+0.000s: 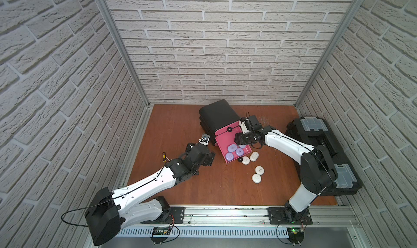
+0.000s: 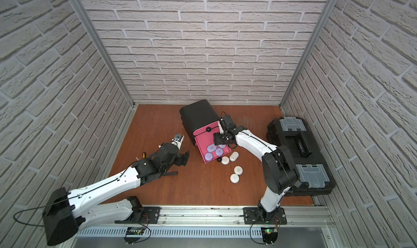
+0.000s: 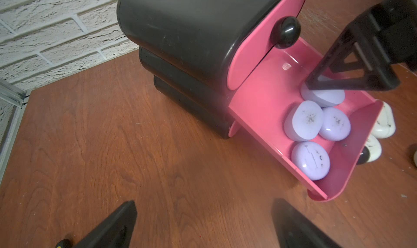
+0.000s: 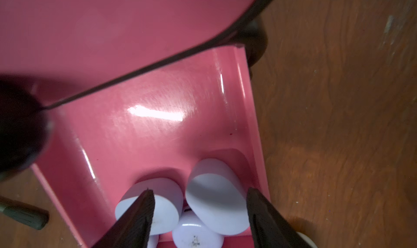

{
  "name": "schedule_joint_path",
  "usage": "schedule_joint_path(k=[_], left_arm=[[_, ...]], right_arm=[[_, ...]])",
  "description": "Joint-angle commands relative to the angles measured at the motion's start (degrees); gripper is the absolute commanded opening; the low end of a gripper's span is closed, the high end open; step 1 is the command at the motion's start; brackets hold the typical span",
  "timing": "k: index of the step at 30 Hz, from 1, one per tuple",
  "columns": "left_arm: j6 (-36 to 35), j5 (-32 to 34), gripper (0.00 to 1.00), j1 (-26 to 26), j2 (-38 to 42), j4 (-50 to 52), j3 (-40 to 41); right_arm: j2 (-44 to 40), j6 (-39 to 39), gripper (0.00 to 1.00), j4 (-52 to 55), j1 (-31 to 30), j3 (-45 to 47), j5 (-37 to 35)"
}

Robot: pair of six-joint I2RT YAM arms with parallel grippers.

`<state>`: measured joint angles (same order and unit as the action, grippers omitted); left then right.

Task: Put the bluetooth earphones in the drawer according to color
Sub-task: Place the bluetooth earphone in the drawer, then close the drawer of the storage box.

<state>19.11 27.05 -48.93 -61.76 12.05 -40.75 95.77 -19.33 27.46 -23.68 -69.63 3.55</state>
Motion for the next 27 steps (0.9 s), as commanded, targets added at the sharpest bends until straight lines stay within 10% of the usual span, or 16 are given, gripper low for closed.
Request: schedule_joint_path(k=[1,27], left_arm=[[0.8,-3.8,0.98,2.5,1.5,-0.1,-0.1],[-1.9,-15.4,0.98,15.1,-34.9,31.9,-59.1]], right_arm=[[-6.4,-0.8,0.7,-0.6,0.1,2.9,1.7],[-22.8,-5.7,0.57,-17.3,0.3,33.8,15.5]])
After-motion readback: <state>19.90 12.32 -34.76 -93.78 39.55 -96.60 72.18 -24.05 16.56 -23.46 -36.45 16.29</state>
